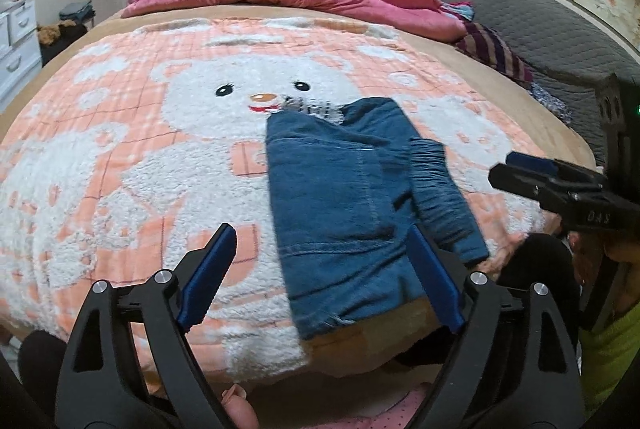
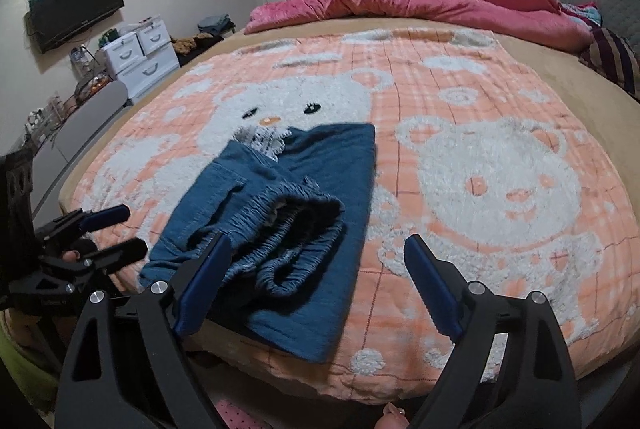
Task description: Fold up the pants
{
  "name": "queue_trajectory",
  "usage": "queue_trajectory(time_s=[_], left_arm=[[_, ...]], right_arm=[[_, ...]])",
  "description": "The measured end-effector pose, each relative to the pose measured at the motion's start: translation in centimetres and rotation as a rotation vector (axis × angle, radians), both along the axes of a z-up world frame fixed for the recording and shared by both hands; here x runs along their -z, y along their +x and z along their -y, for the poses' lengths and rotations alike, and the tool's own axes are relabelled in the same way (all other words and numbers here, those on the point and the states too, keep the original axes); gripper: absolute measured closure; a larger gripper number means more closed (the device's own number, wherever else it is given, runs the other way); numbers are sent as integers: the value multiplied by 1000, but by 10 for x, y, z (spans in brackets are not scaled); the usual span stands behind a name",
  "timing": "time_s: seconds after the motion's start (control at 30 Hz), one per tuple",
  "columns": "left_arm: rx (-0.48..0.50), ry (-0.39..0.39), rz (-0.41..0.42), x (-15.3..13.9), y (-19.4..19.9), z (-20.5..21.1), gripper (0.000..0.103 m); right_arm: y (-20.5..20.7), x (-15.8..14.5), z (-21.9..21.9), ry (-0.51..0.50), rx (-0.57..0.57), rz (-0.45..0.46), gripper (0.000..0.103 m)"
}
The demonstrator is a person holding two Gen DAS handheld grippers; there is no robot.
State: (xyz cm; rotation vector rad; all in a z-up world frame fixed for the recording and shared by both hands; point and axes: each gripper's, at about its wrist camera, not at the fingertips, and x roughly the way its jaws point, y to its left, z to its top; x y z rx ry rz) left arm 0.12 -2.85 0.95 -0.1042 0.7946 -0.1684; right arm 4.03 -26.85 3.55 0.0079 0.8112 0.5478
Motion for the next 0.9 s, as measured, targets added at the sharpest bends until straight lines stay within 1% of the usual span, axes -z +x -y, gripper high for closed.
queue_trajectory(time_s=[0.13, 0.3, 0.43, 0.57, 0.63, 0.77, 0.9], left_arm=[[-21, 6, -12, 5, 8, -6, 20], [-36, 7, -31, 14, 20, -10, 19], [-39, 4, -55, 24, 34, -11, 19], [-32, -29, -96, 37, 49, -12, 19], [-29, -58, -110, 42, 53, -14, 19], [-21, -80, -116, 45, 55, -14, 19], [-5, -121, -129, 47, 59, -13, 23]], right_arm=[[6, 12, -4, -3, 10, -31, 16], [13, 24, -6, 5, 26, -72, 16], [20, 34, -5, 39, 35, -106, 16], [28, 42, -2, 93, 40, -147, 17], [32, 47, -3, 110, 35, -167, 22], [39, 57, -5, 159, 30, -214, 24], [48, 60, -4, 205, 18, -238, 33]])
